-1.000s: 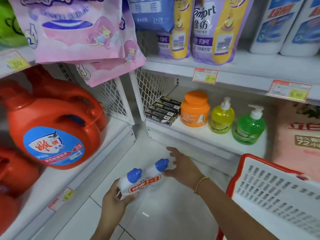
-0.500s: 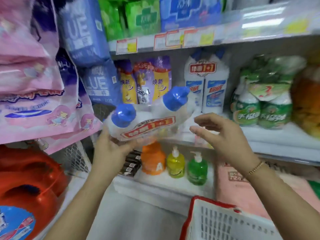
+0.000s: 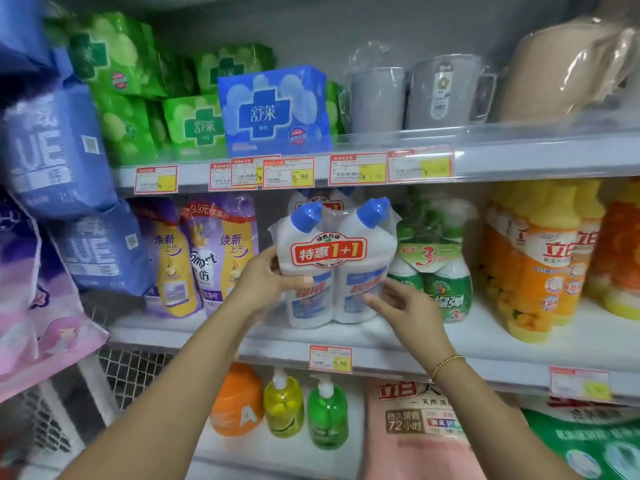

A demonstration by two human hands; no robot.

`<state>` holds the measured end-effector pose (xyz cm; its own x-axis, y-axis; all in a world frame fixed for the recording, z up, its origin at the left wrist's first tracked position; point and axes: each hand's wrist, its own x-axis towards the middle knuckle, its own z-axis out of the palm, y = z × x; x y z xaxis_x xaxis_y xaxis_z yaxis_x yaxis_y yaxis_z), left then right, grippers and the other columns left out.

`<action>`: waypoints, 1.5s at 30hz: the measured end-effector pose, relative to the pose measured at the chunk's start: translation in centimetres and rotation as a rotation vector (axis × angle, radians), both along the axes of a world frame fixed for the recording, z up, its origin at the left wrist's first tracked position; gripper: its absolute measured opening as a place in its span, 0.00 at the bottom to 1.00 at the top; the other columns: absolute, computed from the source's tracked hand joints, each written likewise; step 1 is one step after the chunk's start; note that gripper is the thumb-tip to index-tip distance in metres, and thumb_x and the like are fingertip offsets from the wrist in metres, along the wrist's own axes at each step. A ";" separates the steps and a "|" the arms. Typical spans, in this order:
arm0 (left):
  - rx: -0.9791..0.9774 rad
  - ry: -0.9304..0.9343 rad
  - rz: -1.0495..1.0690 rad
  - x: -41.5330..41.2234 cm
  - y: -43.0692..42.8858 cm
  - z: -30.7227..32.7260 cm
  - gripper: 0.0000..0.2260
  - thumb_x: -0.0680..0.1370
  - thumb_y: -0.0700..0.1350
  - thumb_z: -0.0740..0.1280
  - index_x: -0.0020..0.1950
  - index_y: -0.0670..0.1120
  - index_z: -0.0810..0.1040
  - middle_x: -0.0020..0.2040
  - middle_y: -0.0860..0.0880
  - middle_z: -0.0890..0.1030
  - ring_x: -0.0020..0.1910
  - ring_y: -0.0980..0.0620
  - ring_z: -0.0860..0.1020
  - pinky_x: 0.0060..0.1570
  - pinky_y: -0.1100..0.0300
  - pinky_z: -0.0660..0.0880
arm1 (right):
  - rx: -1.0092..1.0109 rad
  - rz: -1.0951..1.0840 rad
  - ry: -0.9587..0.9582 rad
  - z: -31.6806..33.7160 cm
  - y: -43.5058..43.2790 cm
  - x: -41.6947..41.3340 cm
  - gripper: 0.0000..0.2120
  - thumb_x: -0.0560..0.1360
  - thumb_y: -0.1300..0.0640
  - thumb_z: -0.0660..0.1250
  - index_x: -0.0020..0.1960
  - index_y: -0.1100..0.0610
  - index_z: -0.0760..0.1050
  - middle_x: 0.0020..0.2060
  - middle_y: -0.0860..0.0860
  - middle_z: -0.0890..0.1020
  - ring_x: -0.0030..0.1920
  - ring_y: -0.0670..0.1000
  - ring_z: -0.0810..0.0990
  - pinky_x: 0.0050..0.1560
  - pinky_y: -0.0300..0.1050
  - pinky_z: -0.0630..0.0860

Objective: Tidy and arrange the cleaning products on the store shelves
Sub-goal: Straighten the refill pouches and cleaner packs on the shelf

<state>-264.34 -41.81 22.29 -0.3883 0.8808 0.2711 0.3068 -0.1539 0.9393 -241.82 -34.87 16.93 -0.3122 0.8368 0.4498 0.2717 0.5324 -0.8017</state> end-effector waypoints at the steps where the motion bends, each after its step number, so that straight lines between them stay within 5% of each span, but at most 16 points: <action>1: -0.026 -0.018 -0.013 -0.4 0.5 0.1 0.23 0.65 0.30 0.76 0.58 0.39 0.77 0.51 0.44 0.84 0.49 0.47 0.83 0.48 0.54 0.80 | -0.002 0.013 -0.036 -0.1 0.5 0.0 0.11 0.70 0.44 0.72 0.50 0.47 0.80 0.43 0.52 0.85 0.48 0.51 0.82 0.52 0.52 0.77; 3: -0.078 -0.045 -0.038 -0.7 1.1 0.5 0.19 0.68 0.29 0.73 0.57 0.38 0.77 0.49 0.44 0.84 0.42 0.53 0.83 0.40 0.62 0.79 | -0.016 0.053 -0.072 -0.2 1.0 -0.1 0.17 0.69 0.40 0.70 0.55 0.46 0.80 0.42 0.46 0.85 0.46 0.46 0.83 0.50 0.46 0.78; 6: -0.129 -0.080 -0.073 -1.5 2.1 1.1 0.17 0.69 0.30 0.72 0.56 0.42 0.78 0.52 0.43 0.84 0.50 0.48 0.83 0.54 0.51 0.79 | 0.017 0.025 -0.072 -0.4 1.7 -0.7 0.26 0.66 0.30 0.66 0.54 0.48 0.80 0.42 0.51 0.85 0.46 0.51 0.83 0.50 0.52 0.79; 9: -0.143 -0.093 -0.053 -2.0 3.1 1.0 0.18 0.68 0.32 0.74 0.55 0.46 0.78 0.53 0.44 0.84 0.53 0.45 0.82 0.58 0.44 0.77 | -0.009 0.004 0.002 -1.4 2.3 -1.7 0.16 0.72 0.46 0.71 0.59 0.47 0.77 0.43 0.43 0.84 0.45 0.46 0.83 0.51 0.41 0.79; 11: -0.167 -0.101 -0.037 -1.9 3.7 0.6 0.22 0.68 0.32 0.74 0.58 0.47 0.75 0.54 0.44 0.83 0.54 0.44 0.82 0.57 0.42 0.77 | -0.015 -0.040 0.041 -1.9 2.8 -2.0 0.16 0.75 0.56 0.69 0.62 0.51 0.76 0.45 0.45 0.83 0.45 0.42 0.82 0.48 0.28 0.75; 14: -0.191 -0.129 -0.029 -1.8 4.2 0.1 0.27 0.68 0.30 0.74 0.62 0.47 0.72 0.55 0.44 0.83 0.54 0.43 0.82 0.55 0.40 0.77 | 0.041 -0.092 0.012 -2.1 3.4 -2.2 0.14 0.76 0.61 0.67 0.61 0.54 0.79 0.44 0.50 0.85 0.40 0.42 0.80 0.41 0.22 0.71; 19: -0.192 -0.061 -0.011 -1.0 4.4 -0.9 0.25 0.68 0.33 0.75 0.61 0.46 0.74 0.52 0.47 0.84 0.50 0.49 0.83 0.48 0.54 0.81 | 0.133 -0.139 0.003 -2.4 3.8 -2.7 0.15 0.74 0.63 0.68 0.60 0.53 0.80 0.39 0.47 0.84 0.36 0.38 0.78 0.40 0.22 0.71; 22: -0.226 0.007 0.017 -0.8 4.5 -1.4 0.21 0.68 0.36 0.77 0.58 0.46 0.77 0.53 0.48 0.84 0.50 0.49 0.83 0.54 0.48 0.79 | 0.200 -0.133 -0.019 -3.2 4.1 -2.9 0.17 0.73 0.65 0.69 0.59 0.52 0.79 0.42 0.43 0.84 0.40 0.36 0.79 0.42 0.25 0.72; 27: -0.274 0.203 0.029 -1.7 4.4 -2.2 0.26 0.67 0.39 0.78 0.61 0.51 0.73 0.58 0.49 0.81 0.56 0.49 0.80 0.59 0.46 0.76 | 0.255 -0.193 -0.231 -4.8 4.8 -3.1 0.22 0.74 0.63 0.64 0.67 0.50 0.73 0.41 0.52 0.85 0.40 0.55 0.82 0.38 0.49 0.77; 35: -0.182 0.142 0.118 -2.3 6.8 -3.7 0.23 0.72 0.39 0.74 0.62 0.52 0.70 0.60 0.50 0.79 0.58 0.51 0.78 0.62 0.50 0.74 | 0.189 -0.132 -0.526 -4.2 4.7 -4.1 0.34 0.77 0.54 0.59 0.78 0.52 0.47 0.50 0.56 0.81 0.48 0.58 0.79 0.43 0.49 0.73; 45: -0.224 0.153 0.110 -2.7 8.8 -3.7 0.24 0.75 0.39 0.71 0.69 0.49 0.69 0.64 0.49 0.76 0.63 0.48 0.75 0.64 0.50 0.70 | 0.169 -0.083 -0.616 -4.1 4.9 -4.3 0.37 0.77 0.54 0.57 0.78 0.54 0.38 0.50 0.56 0.81 0.47 0.59 0.79 0.43 0.50 0.73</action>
<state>-267.04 -33.04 18.60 -0.4546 0.8800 0.1374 0.4506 0.0942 0.8877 -246.15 -29.98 12.86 -0.4925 0.8026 0.3366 0.7014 0.5950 -0.3926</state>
